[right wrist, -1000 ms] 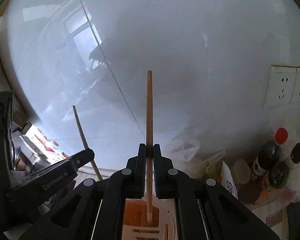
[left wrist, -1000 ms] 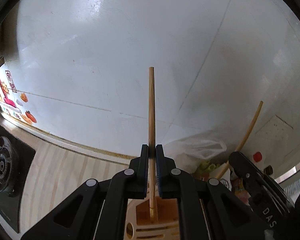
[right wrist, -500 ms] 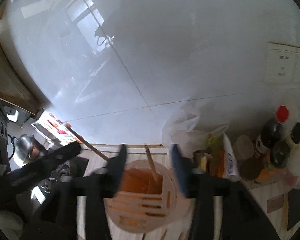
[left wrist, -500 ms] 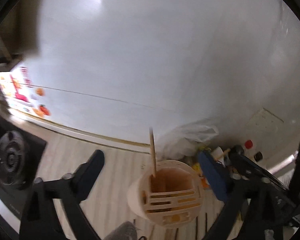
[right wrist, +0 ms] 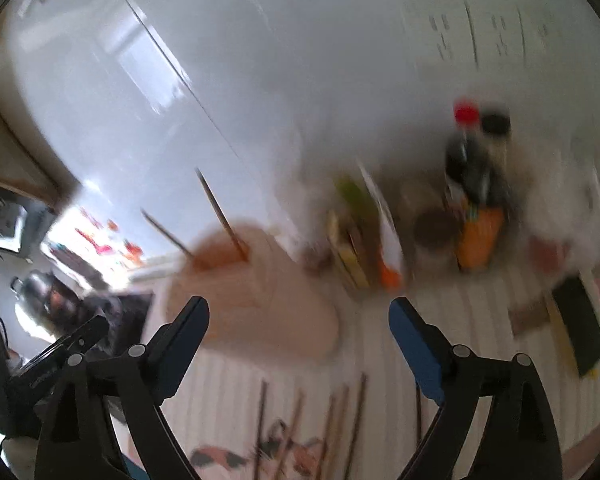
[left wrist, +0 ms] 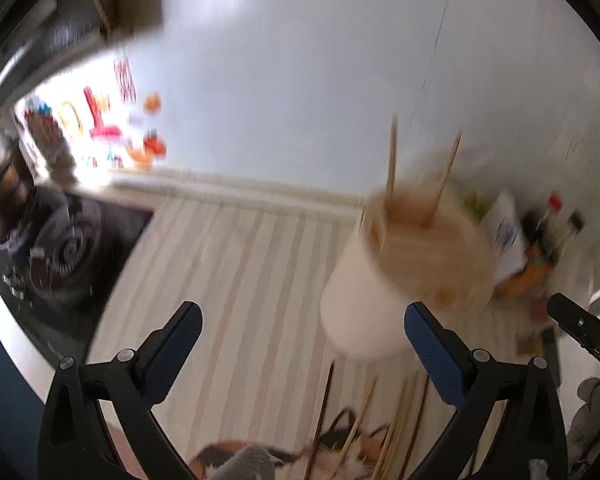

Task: Organize utensils
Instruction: 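Open both grippers to release the chopsticks into the holder, then lower the left tool onto a dark chopstick while the right tool grasps another dark chopstick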

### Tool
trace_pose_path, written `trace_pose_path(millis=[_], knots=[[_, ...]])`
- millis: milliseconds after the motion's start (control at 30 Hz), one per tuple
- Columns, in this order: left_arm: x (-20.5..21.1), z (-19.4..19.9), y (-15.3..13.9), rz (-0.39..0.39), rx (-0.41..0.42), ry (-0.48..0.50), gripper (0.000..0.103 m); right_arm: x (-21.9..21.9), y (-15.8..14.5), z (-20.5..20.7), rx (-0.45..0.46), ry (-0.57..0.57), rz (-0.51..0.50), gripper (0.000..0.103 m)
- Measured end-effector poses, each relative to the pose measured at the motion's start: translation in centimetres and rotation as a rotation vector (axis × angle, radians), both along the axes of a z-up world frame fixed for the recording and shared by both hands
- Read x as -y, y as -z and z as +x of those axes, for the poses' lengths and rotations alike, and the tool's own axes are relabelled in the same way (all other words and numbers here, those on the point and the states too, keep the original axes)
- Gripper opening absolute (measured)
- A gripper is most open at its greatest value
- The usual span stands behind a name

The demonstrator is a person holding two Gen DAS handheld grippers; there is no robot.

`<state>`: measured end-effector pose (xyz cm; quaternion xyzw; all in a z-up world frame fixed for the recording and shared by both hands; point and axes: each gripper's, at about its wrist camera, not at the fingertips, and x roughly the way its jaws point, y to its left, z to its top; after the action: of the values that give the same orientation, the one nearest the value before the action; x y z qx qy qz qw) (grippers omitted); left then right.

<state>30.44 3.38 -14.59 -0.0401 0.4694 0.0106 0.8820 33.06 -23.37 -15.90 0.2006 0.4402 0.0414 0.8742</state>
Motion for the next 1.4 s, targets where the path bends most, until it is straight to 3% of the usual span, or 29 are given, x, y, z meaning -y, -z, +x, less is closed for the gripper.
trace_pose_path(millis=[133, 300, 500, 567, 767, 867, 967, 1033, 1100, 1200, 1300, 1400], knots=[[0.8, -1.4, 4.3, 0.037, -0.084, 0.020, 0.103, -0.3, 5.7, -1.0, -0.149, -0.001, -0.034, 0.092], [1.6, -2.1, 10.1, 0.062, -0.220, 0.040, 0.103, -1.5, 11.8, -1.6, -0.316, -0.048, -0.059, 0.078], [2.9, -2.1, 14.6, 0.098, -0.316, 0.080, 0.097, -3.3, 17.3, -1.8, -0.452, -0.093, -0.094, 0.061], [3.3, -2.1, 15.4, 0.099, -0.336, 0.101, 0.090, -3.6, 18.4, -2.0, -0.477, -0.092, -0.102, 0.057], [4.3, -1.8, 16.8, 0.097, -0.363, 0.157, 0.087, -4.1, 19.9, -1.7, -0.519, -0.083, -0.121, 0.051], [4.9, -1.7, 17.1, 0.100, -0.369, 0.183, 0.079, -4.0, 20.7, -1.7, -0.545, -0.070, -0.133, 0.044], [5.3, -1.7, 17.5, 0.102, -0.376, 0.197, 0.077, -4.0, 21.4, -1.6, -0.567, -0.059, -0.142, 0.040], [5.5, -1.5, 17.8, 0.103, -0.388, 0.207, 0.070, -3.8, 21.8, -1.8, -0.580, -0.056, -0.143, 0.038], [5.8, -1.3, 18.1, 0.097, -0.403, 0.223, 0.051, -3.7, 22.1, -1.8, -0.588, -0.057, -0.148, 0.037], [6.2, -1.4, 18.7, 0.102, -0.430, 0.243, 0.036, -3.6, 22.6, -2.0, -0.602, -0.053, -0.159, 0.029], [6.3, -1.3, 19.3, 0.123, -0.443, 0.258, 0.032, -4.1, 22.8, -2.1, -0.605, -0.055, -0.171, 0.024], [6.4, -1.4, 19.9, 0.131, -0.465, 0.264, 0.020, -4.1, 23.0, -2.1, -0.606, -0.060, -0.199, 0.019]])
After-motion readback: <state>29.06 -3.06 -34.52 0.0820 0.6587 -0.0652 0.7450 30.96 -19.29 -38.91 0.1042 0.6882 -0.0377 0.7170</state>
